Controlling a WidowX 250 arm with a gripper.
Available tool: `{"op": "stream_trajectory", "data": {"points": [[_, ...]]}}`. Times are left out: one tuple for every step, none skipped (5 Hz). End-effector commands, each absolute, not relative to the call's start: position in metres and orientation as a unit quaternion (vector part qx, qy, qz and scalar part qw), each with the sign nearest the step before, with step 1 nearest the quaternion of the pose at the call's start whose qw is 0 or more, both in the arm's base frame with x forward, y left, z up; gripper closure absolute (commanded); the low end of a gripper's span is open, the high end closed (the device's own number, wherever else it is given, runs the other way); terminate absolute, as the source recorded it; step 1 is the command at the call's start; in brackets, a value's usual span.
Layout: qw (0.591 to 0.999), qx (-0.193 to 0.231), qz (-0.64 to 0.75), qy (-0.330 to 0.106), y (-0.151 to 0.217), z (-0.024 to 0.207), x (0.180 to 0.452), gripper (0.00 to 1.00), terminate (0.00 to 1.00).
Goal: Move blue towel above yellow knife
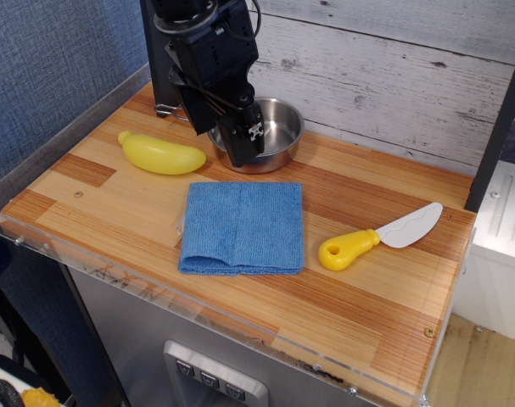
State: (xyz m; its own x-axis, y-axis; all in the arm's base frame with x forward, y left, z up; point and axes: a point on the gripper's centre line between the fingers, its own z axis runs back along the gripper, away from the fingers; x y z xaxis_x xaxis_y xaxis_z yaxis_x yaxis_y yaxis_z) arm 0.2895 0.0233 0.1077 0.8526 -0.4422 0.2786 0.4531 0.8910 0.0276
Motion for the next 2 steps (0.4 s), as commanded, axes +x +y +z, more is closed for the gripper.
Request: {"op": "stream_trajectory", "data": {"points": [[0.962, -0.02, -0.233, -0.14, 0.023, 0.108, 0.29, 0.0, 0.0], [0.963, 0.006, -0.229, -0.138, 0.025, 0.09, 0.294, 0.0, 0.0]]}}
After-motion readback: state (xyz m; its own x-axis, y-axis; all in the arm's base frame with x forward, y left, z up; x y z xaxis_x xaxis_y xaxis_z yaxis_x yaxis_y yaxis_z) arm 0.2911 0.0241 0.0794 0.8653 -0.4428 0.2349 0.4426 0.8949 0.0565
